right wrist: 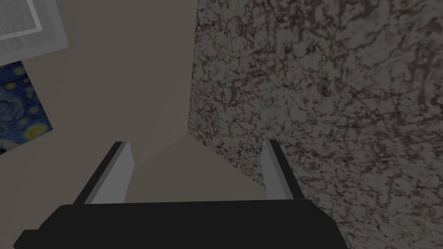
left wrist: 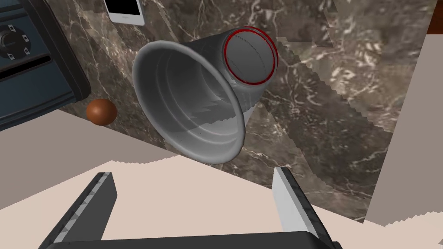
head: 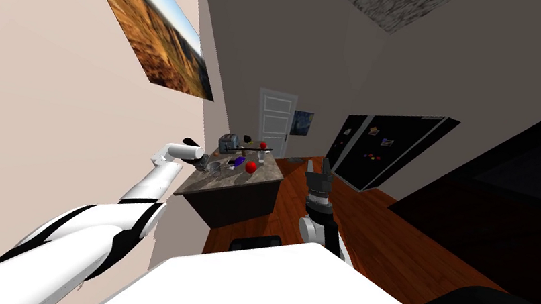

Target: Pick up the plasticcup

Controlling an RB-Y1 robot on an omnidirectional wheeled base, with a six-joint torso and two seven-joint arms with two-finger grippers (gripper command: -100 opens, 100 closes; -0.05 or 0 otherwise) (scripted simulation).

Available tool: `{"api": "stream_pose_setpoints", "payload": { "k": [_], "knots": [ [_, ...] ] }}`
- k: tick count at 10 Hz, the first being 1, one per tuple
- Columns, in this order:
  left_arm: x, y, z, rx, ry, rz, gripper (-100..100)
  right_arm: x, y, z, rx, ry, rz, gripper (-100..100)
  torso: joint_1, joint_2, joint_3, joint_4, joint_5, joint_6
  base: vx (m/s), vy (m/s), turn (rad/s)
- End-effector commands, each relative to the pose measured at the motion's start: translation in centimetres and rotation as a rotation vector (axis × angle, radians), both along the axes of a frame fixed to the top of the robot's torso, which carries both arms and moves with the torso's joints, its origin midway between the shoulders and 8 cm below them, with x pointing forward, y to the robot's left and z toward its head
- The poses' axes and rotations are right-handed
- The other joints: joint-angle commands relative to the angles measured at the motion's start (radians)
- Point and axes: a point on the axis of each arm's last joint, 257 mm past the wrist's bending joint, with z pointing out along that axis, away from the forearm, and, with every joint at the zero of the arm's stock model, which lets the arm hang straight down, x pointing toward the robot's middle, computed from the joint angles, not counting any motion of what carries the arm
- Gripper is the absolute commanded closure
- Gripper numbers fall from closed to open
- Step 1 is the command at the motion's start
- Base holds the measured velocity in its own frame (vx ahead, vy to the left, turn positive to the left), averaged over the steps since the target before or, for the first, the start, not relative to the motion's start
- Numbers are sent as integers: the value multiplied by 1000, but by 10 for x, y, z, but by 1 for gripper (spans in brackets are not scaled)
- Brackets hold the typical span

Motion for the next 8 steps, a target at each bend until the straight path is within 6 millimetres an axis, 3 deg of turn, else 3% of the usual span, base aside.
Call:
{"api": "stream_pose_setpoints", "payload": {
  "k": [1, 8],
  "knots": [
    [-7, 3, -6, -4, 42, 10, -100, 0, 0, 0, 0, 0, 0, 0, 0, 0, 0, 0, 0, 0, 42, -11, -12],
    [-48, 12, -34, -29, 265, 66, -100, 0, 0, 0, 0, 0, 0, 0, 1, 0, 0, 0, 0, 0, 52, -5, -22]
  ]
}}
